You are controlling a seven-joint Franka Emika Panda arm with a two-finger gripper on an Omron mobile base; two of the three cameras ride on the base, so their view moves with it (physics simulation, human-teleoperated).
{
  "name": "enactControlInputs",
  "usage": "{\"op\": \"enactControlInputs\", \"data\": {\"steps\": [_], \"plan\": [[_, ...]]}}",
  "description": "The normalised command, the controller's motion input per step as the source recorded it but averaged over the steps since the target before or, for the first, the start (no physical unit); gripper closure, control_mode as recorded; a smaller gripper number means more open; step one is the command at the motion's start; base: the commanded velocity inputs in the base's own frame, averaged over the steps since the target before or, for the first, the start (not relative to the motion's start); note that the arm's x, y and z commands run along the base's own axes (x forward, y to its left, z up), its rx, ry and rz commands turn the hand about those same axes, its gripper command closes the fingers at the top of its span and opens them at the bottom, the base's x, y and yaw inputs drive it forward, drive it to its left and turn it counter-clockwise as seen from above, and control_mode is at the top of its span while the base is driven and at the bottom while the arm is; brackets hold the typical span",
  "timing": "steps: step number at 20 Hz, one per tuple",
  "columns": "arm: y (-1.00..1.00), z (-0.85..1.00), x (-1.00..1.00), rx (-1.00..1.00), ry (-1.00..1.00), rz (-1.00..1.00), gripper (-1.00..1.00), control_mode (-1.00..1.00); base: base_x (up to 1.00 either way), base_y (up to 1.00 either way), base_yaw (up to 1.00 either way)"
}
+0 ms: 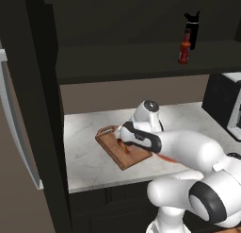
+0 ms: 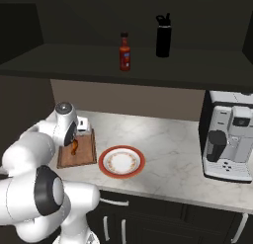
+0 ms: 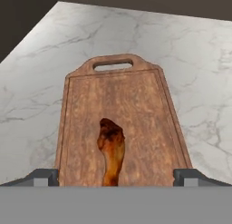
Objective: Pick the chicken drumstick from the plate and place it on the cutting board. Then pick the condiment bottle from the cabinet and place it next to the cutting board.
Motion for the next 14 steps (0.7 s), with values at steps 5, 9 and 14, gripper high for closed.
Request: {"op": "enactControlInputs", "data": {"steps": [5,9,14], "plan": [[-0.07,0.22,-0.16,0.0,0.0,0.06,-1.0,-1.0,0.0,0.0,0.0],[-0.11,0.23,-0.19,0.01,0.0,0.09,-1.0,-1.0,0.0,0.0,0.0],[-0.1,0.22,-0.2,0.01,0.0,0.09,-1.0,-1.0,0.0,0.0,0.0]]}}
